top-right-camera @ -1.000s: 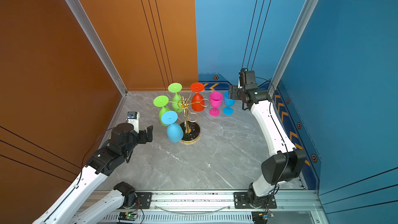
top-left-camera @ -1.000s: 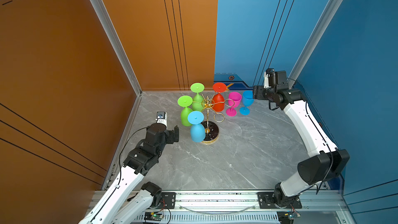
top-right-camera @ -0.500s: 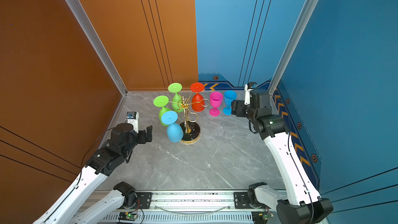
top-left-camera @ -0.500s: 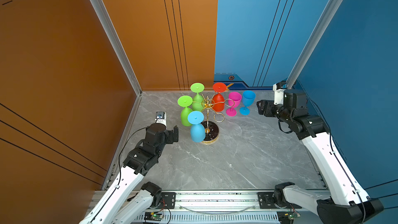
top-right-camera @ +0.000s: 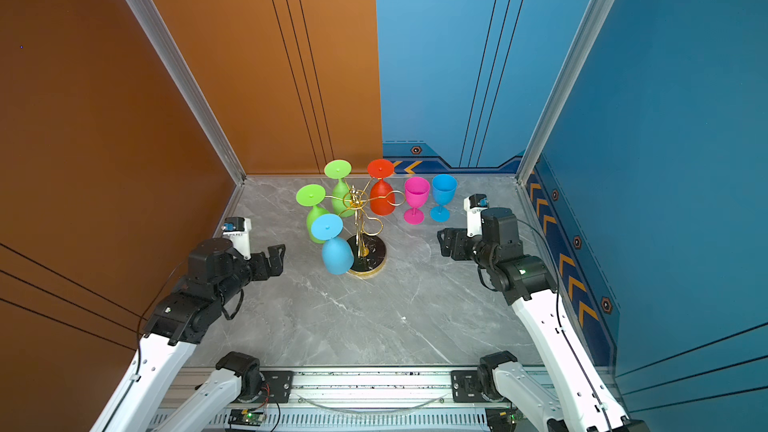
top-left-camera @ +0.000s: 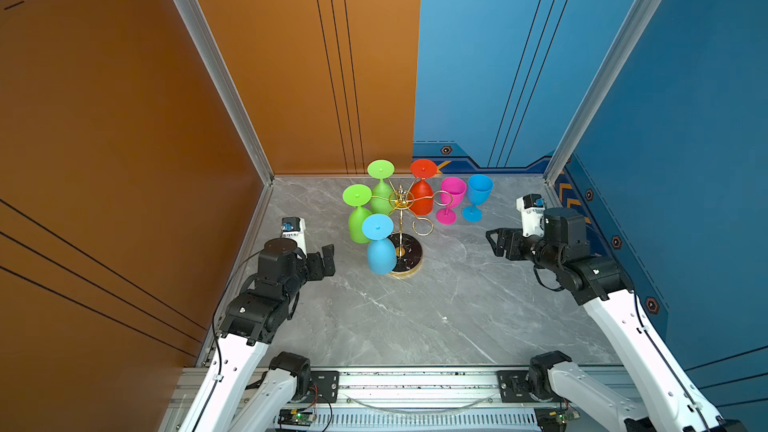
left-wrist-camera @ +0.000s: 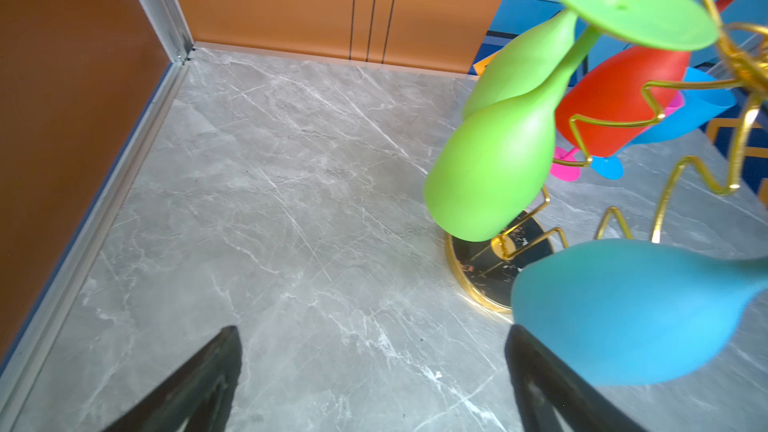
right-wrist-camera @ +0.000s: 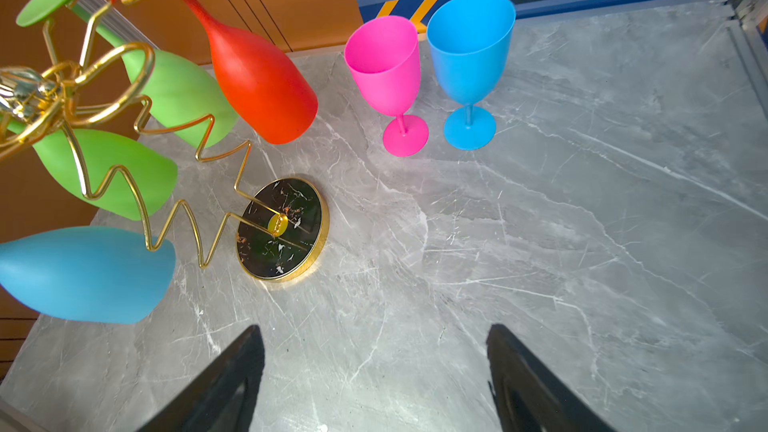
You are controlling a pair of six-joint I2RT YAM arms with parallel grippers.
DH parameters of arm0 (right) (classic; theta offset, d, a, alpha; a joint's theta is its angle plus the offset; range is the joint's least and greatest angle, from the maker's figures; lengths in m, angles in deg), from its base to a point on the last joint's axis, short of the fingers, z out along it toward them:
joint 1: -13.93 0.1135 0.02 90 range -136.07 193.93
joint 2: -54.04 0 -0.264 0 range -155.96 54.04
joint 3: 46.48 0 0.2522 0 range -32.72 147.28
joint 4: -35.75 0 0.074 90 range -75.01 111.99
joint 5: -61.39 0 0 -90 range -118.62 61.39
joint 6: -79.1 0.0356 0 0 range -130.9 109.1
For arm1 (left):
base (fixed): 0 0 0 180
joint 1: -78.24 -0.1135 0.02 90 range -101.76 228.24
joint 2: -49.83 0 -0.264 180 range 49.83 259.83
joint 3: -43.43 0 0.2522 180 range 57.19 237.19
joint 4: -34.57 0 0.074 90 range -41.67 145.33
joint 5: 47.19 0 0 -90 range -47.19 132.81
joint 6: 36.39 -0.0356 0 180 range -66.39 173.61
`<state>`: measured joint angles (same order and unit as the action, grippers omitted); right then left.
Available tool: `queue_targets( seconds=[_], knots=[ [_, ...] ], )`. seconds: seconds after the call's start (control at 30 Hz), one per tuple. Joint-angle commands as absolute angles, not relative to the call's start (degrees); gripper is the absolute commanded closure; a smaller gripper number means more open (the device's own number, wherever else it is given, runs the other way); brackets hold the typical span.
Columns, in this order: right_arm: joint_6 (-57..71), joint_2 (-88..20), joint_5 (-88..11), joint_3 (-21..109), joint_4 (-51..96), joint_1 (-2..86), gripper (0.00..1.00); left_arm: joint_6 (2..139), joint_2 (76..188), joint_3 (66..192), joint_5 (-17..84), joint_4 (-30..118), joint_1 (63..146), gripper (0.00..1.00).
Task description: Take the wine glass off the wine glass rack
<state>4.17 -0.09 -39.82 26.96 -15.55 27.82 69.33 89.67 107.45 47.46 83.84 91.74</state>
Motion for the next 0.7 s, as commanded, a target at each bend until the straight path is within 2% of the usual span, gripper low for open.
queue_targets(
  seconds=[0.0, 0.3, 0.43, 0.67],
  knots=[
    [4.40, 1.53, -42.49, 23.95, -13.71, 28.37, 0.15, 73.51, 88.73, 109.78, 39.54, 85.51, 91.19, 0.01],
    [4.57, 3.63, -43.47, 17.88, -12.82, 29.39, 0.16, 80.57, 90.86, 113.20, 27.49, 85.42, 91.07, 0.00],
    [5.27, 3.85, -43.22, 16.96, -12.13, 29.87, 0.16, 83.13, 91.36, 114.90, 25.16, 85.49, 91.06, 0.00],
    [5.92, 3.68, -43.23, 15.89, -11.06, 30.71, 0.16, 88.36, 93.88, 118.38, 19.56, 85.18, 91.07, 0.07]
  ],
)
